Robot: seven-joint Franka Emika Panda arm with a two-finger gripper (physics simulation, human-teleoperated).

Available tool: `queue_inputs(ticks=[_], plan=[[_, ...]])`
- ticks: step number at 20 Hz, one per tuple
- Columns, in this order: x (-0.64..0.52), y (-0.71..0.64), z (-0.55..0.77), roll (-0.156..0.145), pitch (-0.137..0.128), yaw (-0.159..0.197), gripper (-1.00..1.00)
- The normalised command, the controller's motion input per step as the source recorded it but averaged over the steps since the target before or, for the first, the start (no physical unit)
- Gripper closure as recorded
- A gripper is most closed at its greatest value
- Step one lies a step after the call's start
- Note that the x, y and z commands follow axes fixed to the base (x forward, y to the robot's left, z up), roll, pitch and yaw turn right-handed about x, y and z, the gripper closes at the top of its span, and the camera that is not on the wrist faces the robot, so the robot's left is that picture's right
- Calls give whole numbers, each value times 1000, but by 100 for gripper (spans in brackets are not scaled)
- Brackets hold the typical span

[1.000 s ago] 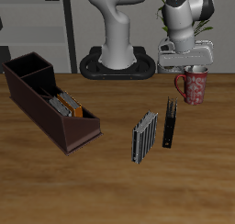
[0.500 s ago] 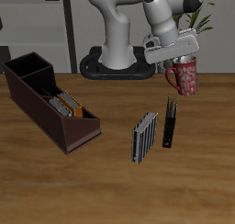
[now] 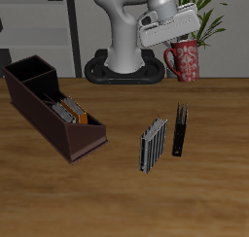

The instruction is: Place the right striped book into the right desk caddy's left compartment and place the orange book into the right desk caddy's left compartment and place the red mug into the right desk caddy's right compartment

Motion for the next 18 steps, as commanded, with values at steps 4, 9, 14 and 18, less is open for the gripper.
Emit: queue_inputs(ticks=[4, 9, 14, 18], plan=[[-35, -553, 257, -51, -50, 14, 100], [63, -722, 257, -100, -24, -15, 100], [135, -536, 60, -70, 39, -28, 100], [131, -723, 78, -60, 27, -45, 100]])
